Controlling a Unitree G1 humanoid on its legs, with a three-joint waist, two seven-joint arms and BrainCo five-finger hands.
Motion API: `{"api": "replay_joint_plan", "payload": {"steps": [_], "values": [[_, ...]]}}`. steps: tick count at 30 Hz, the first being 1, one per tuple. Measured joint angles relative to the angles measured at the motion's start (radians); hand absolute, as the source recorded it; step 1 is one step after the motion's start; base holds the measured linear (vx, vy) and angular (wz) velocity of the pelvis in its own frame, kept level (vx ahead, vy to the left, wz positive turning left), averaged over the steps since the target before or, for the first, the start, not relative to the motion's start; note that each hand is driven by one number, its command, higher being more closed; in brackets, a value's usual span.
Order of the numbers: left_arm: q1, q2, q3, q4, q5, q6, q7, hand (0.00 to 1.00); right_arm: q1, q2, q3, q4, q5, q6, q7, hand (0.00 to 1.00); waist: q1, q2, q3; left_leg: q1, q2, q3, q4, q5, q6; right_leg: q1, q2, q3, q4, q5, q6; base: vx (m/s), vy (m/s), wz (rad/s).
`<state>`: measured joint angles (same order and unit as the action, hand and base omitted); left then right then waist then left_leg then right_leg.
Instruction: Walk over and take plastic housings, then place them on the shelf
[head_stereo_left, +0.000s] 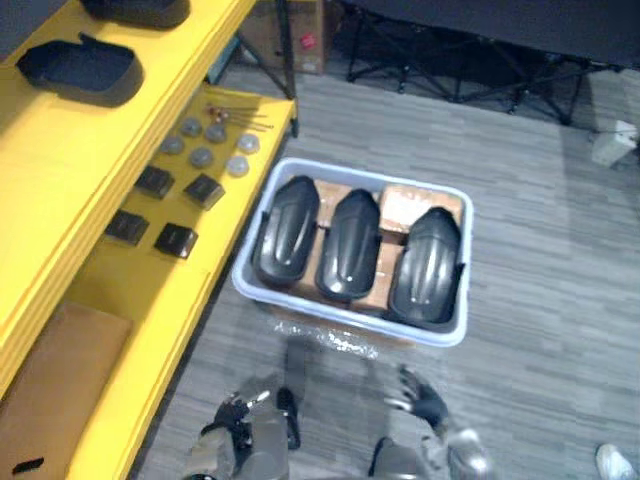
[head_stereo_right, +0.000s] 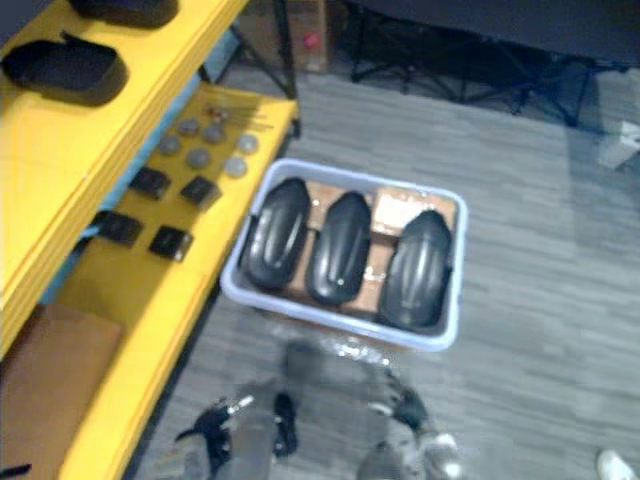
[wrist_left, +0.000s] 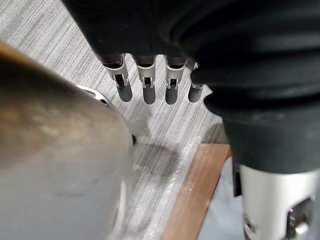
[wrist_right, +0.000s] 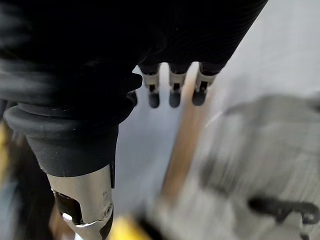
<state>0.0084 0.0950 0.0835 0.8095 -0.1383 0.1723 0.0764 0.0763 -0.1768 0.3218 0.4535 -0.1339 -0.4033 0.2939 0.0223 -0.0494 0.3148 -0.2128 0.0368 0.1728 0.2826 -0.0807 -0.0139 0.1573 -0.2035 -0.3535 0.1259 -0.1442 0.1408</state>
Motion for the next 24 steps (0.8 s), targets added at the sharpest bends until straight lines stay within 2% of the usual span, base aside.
{"api": "replay_joint_plan", "payload": {"steps": [2, 3, 5, 7, 8, 10, 11, 12, 14, 16, 20, 23, 24], "values": [[-0.001, 0.017, -0.029, 0.004, 0.011, -0.026, 0.001, 0.0, -0.098, -0.016, 0.145, -0.149, 0.032, -0.033, 0.019, 0.0, 0.034, -0.006, -0.003, 0.003, 0.016, -0.032, -0.015, 0.012, -0.008, 0.015, 0.028, -0.001, -0.017, 0.037, -0.022, 0.03, -0.009, 0.37], [-0.001, 0.017, -0.028, 0.003, 0.016, -0.03, 0.002, 0.0, -0.109, -0.018, 0.16, -0.178, 0.04, -0.033, 0.019, 0.0, 0.037, -0.006, -0.003, 0.004, 0.019, -0.035, -0.015, 0.012, -0.008, 0.016, 0.03, -0.001, -0.017, 0.042, -0.022, 0.05, 0.014, 0.24], [-0.004, 0.018, -0.028, 0.004, 0.054, -0.045, 0.003, 0.0, -0.205, -0.027, 0.211, -0.398, 0.16, -0.012, -0.002, 0.0, 0.059, -0.009, -0.006, 0.027, 0.034, -0.056, -0.017, 0.012, -0.008, 0.036, 0.048, 0.001, -0.013, 0.065, -0.041, 0.03, 0.023, 0.08], [-0.004, 0.024, -0.028, 0.013, 0.083, -0.06, 0.007, 0.0, -0.289, -0.028, 0.181, -0.475, 0.228, 0.008, -0.053, 0.0, 0.063, -0.014, -0.009, 0.051, 0.038, -0.056, -0.018, 0.012, -0.008, 0.051, 0.049, 0.003, -0.011, 0.07, -0.047, 0.0, 0.008, -0.08], [-0.004, 0.029, -0.028, 0.019, 0.104, -0.063, 0.008, 0.0, -0.339, -0.029, 0.142, -0.501, 0.257, 0.031, -0.097, 0.0, 0.063, -0.018, -0.014, 0.059, 0.039, -0.056, -0.018, 0.012, -0.008, 0.055, 0.049, 0.004, -0.01, 0.07, -0.047, -0.04, -0.001, -0.21], [-0.002, 0.042, -0.028, 0.028, 0.157, -0.07, 0.01, 0.0, -0.436, -0.04, -0.007, -0.521, 0.308, 0.09, -0.267, 0.0, 0.067, -0.021, -0.02, 0.071, 0.041, -0.055, -0.019, 0.012, -0.008, 0.059, 0.05, 0.014, -0.011, 0.07, -0.047, -0.07, -0.01, -0.31], [0.001, 0.045, -0.028, 0.03, 0.158, -0.07, 0.01, 0.0, -0.451, -0.056, -0.063, -0.521, 0.31, 0.109, -0.326, 0.0, 0.067, -0.02, -0.021, 0.073, 0.04, -0.055, -0.019, 0.012, -0.008, 0.058, 0.051, 0.026, -0.016, 0.07, -0.047, -0.1, -0.003, -0.27], [0.008, 0.049, -0.027, 0.031, 0.158, -0.07, 0.009, 0.0, -0.447, -0.084, -0.136, -0.523, 0.311, 0.131, -0.401, 0.0, 0.062, -0.016, -0.022, 0.073, 0.04, -0.055, -0.019, 0.012, -0.008, 0.057, 0.052, 0.03, -0.019, 0.07, -0.047, -0.09, 0.007, -0.18], [0.026, 0.053, -0.027, 0.028, 0.159, -0.073, 0.007, 0.0, -0.42, -0.11, -0.221, -0.523, 0.311, 0.161, -0.484, 0.0, 0.051, -0.013, -0.024, 0.075, 0.039, -0.055, -0.022, 0.012, -0.008, 0.055, 0.051, 0.034, -0.02, 0.07, -0.047, -0.09, 0.029, -0.13], [0.075, 0.055, -0.025, 0.025, 0.185, -0.087, 0.001, 0.0, -0.324, -0.123, -0.365, -0.523, 0.318, 0.178, -0.58, 0.0, 0.04, -0.01, -0.027, 0.093, 0.036, -0.051, -0.041, 0.013, -0.009, 0.05, 0.048, 0.061, -0.02, 0.069, -0.047, -0.11, 0.039, -0.26], [0.141, 0.054, -0.016, 0.015, 0.187, -0.117, -0.005, 0.0, -0.15, -0.129, -0.544, -0.513, 0.324, 0.177, -0.639, 0.0, 0.012, -0.012, -0.034, 0.095, 0.019, -0.048, -0.129, 0.068, -0.016, 0.007, 0.038, 0.07, -0.031, 0.065, -0.049, -0.13, 0.016, -0.18], [0.154, 0.056, -0.015, 0.01, 0.187, -0.124, -0.004, 0.0, -0.058, -0.128, -0.647, -0.433, 0.345, 0.185, -0.644, 0.0, 0.003, -0.027, -0.047, 0.113, -0.013, -0.03, -0.219, 0.131, -0.019, -0.018, 0.012, 0.081, -0.04, 0.003, -0.016, -0.13, -0.029, -0.11], [0.162, 0.056, -0.013, 0.01, 0.187, -0.125, -0.004, 0.0, -0.03, -0.123, -0.686, -0.386, 0.368, 0.186, -0.645, 0.0, -0.011, -0.016, -0.053, 0.137, -0.014, -0.04, -0.268, 0.164, -0.019, -0.023, 0.015, 0.078, -0.033, -0.009, -0.027, -0.14, -0.06, 0.04]]}}
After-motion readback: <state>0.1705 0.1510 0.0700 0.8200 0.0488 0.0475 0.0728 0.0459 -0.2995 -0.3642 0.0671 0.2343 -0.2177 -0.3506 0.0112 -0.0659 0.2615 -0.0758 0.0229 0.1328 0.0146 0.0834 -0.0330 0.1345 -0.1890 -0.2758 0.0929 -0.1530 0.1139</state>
